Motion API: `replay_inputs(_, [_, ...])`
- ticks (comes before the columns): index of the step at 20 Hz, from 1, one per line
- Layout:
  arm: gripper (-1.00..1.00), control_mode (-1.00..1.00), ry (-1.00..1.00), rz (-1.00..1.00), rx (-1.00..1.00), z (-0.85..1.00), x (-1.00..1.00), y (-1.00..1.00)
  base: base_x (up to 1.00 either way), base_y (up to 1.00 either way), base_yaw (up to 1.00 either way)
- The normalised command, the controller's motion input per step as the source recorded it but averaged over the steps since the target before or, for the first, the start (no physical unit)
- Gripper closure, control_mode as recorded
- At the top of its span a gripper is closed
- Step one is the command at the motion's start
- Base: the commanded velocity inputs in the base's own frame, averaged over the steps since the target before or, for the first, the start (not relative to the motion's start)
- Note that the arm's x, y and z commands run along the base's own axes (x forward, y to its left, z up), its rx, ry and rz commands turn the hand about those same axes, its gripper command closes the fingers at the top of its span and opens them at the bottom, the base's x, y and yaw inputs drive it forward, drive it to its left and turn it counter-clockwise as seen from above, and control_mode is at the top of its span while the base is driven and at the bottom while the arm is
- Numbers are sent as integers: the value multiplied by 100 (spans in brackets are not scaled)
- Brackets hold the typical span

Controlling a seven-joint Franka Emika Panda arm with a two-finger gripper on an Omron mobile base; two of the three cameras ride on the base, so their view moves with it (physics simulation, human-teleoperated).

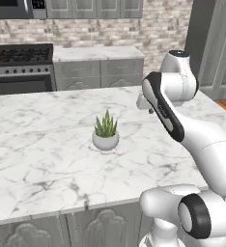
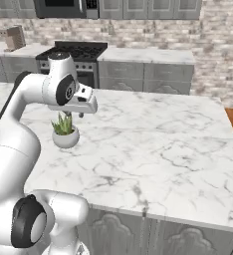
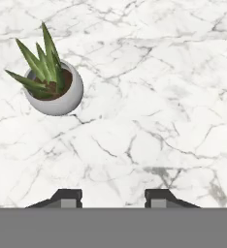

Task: Navigate to the toaster oven.

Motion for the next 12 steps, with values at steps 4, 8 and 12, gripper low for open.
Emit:
replay_inputs(4, [-100, 100, 0, 0, 0, 0, 0, 0, 0, 0, 0])
replay_inputs(8, [-100, 100, 0, 0, 0, 0, 0, 0, -56, 0, 0])
replay_inputs(12, [-100, 100, 0, 0, 0, 0, 0, 0, -76, 0, -1])
